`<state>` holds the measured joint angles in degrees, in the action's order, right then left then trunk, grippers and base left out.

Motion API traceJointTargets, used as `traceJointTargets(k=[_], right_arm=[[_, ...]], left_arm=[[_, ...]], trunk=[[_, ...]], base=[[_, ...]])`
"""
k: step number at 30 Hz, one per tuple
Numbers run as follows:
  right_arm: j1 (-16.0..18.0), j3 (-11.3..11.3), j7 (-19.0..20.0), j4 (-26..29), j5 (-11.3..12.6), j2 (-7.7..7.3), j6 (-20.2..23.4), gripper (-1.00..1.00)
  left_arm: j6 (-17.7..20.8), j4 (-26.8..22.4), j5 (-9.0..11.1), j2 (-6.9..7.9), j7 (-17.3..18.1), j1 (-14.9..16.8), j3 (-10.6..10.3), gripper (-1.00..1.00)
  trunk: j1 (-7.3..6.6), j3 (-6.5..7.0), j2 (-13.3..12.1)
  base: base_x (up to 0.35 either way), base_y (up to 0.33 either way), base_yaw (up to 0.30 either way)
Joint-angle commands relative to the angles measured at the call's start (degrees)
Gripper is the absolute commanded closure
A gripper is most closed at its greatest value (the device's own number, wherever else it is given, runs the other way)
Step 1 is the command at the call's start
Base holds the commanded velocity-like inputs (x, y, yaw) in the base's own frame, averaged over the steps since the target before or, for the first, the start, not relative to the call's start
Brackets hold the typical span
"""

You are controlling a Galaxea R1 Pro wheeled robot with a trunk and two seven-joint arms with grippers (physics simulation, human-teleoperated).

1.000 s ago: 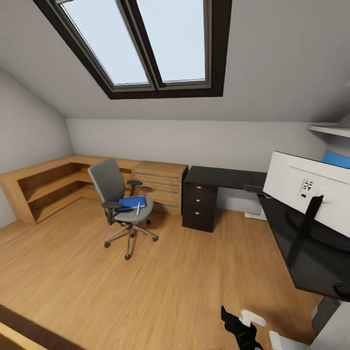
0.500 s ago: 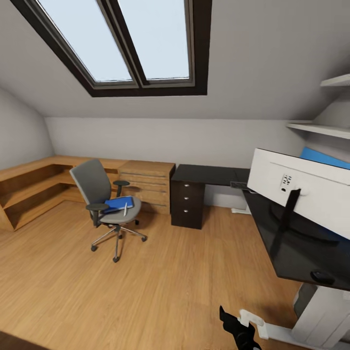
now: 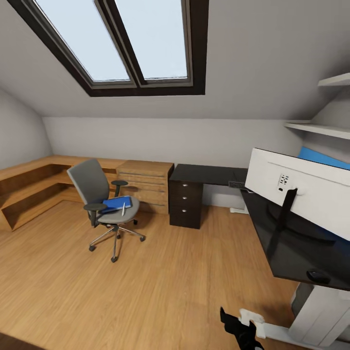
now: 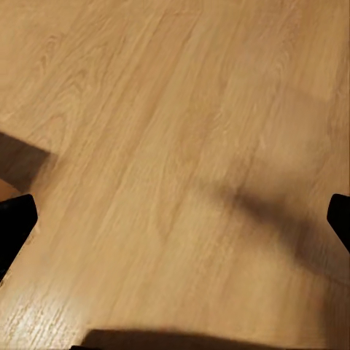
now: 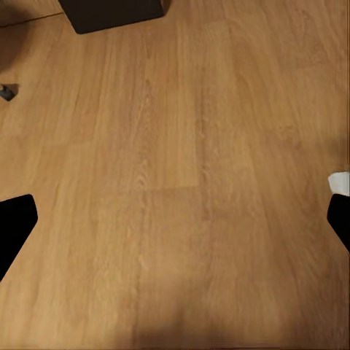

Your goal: In the bedroom, organize the workspace by keeping the computer under the desk, ensuring the monitor is on the desk, placing the keyboard on the desk next to the monitor, placing the mouse on the desk next to the keyboard, moving the folder from the swivel chair onto the desk next to the mouse, stacking the notebook on top of the folder with the pen on top of the notebook, and positioning the swivel chair next to the desk.

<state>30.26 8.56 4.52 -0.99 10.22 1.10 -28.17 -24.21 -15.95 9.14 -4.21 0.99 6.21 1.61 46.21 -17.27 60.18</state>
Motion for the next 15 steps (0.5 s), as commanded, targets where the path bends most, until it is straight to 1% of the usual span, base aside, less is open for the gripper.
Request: traceJointTargets(k=[1, 2, 3, 4, 5, 7, 9, 12, 13, 15], right_arm=[[0.06, 0.3, -0.05, -0.12, 0.39, 0.03, -0.2, -1.0], [0.06, 0.32, -0.74, -0.12, 0.31, 0.05, -0.16, -1.0], [0.06, 0.35, -2.55, -0.13, 0.17, -0.04, -0.12, -1.0], [0.06, 0.36, -3.56, -0.14, 0.13, -0.13, -0.11, -1.0], [0.01, 0.38, -5.42, -0.14, 0.02, -0.47, -0.08, -1.0], [-0.22, 0.34, -6.66, -0.15, -0.12, -0.84, -0.12, -1.0], [-1.15, 0.17, -7.67, -0.12, -0.8, -1.09, -0.33, -1.0], [-2.84, -0.93, -8.28, -0.1, -4.65, -1.11, -0.6, -1.0], [-3.46, -1.52, -8.48, -0.15, -7.72, -1.15, -0.77, -1.0], [-3.89, -1.91, -8.6, -0.18, -10.72, -1.25, -1.25, -1.0]], left_arm=[[-0.73, 0.04, 0.17, 0.12, 0.08, 0.04, 0.12, -1.0], [-1.19, 0.04, 0.17, 0.27, 0.04, 0.04, 0.11, -1.0], [-1.88, 0.04, 0.17, 0.49, -0.02, 0.03, 0.09, -1.0], [-2.13, 0.04, 0.17, 0.56, -0.03, 0.03, 0.09, -1.0], [-2.49, 0.04, 0.17, 0.68, -0.06, 0.03, 0.11, -1.0], [-2.72, 0.04, 0.17, 0.78, -0.08, 0.03, 0.12, -1.0], [-2.91, 0.04, 0.17, 0.87, -0.1, 0.03, 0.14, -1.0], [-3.04, 0.04, 0.17, 0.92, -0.11, 0.03, 0.15, -1.0], [-3.07, 0.04, 0.17, 0.94, -0.11, 0.03, 0.15, -1.0], [-3.09, 0.07, 0.17, 0.94, -0.11, 0.03, 0.15, -1.0]], trunk=[[0.0, -0.07, 0.04], [0.0, -0.07, 0.04], [0.0, -0.07, 0.04], [0.0, -0.07, 0.04], [0.0, -0.07, 0.04], [0.0, -0.07, 0.04], [0.0, -0.07, 0.04], [0.0, -0.07, 0.04], [0.0, -0.07, 0.04], [0.0, -0.07, 0.04]], base=[[0.0, -0.007, 0.0], [0.0, -0.005, 0.0], [0.0, -0.003, 0.0], [0.0, -0.003, 0.0], [0.0, -0.002, 0.0], [0.0, -0.001, 0.0], [0.0, 0.0, 0.0], [0.0, 0.0, 0.0], [0.0, 0.0, 0.0], [0.0, 0.0, 0.0]])
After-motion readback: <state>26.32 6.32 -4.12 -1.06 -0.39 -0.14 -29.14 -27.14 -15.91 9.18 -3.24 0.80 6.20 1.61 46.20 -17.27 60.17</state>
